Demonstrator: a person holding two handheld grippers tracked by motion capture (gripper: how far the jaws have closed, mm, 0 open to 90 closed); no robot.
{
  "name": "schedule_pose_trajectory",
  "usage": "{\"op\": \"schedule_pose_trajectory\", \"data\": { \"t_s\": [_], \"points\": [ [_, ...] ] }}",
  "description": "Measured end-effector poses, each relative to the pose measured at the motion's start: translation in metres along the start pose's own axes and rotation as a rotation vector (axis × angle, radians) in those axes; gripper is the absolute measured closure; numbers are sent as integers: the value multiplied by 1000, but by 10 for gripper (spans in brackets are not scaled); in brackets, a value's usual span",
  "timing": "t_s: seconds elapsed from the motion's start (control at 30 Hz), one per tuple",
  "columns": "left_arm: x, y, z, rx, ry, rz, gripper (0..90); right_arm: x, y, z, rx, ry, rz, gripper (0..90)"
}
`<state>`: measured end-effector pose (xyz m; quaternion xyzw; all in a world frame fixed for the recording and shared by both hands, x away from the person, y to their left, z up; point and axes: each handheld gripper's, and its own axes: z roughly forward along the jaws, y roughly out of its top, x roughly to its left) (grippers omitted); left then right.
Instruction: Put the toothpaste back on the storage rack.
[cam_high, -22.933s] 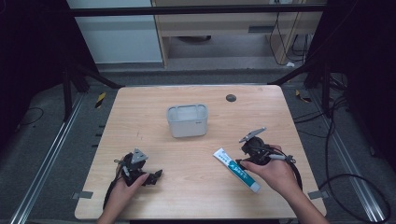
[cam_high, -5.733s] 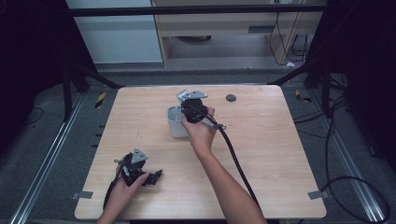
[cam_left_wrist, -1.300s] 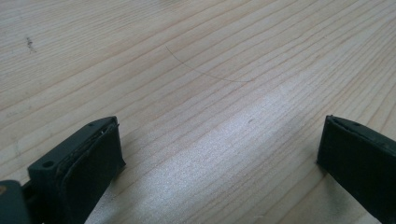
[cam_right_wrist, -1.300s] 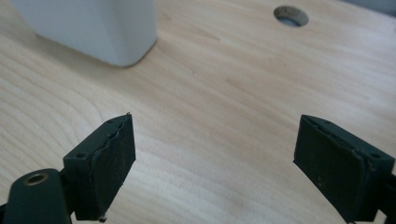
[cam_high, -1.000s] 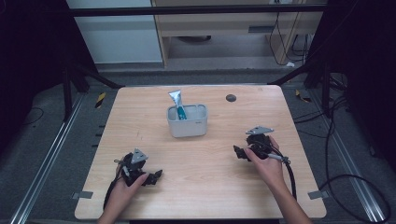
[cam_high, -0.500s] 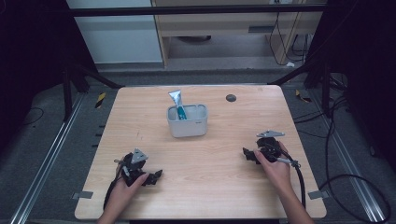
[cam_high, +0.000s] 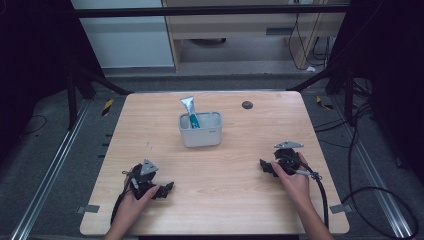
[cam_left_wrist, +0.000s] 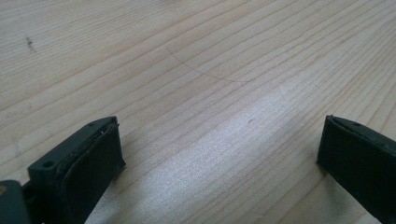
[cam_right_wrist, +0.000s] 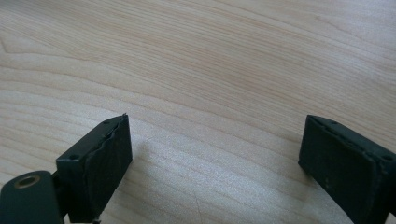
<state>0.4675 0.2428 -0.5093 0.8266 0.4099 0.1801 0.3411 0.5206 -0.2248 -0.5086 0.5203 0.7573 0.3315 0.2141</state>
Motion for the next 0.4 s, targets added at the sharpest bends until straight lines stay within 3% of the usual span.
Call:
{"op": "schedule_pose_trajectory", "data": {
  "t_s": [0.2,0.4],
  "points": [
    [0,0,0,0,0,0,0,3,-2,3,-9,-16,-21,49],
    [0,0,0,0,0,0,0,4,-2,3,0,-22,-13,17]
  ]
}}
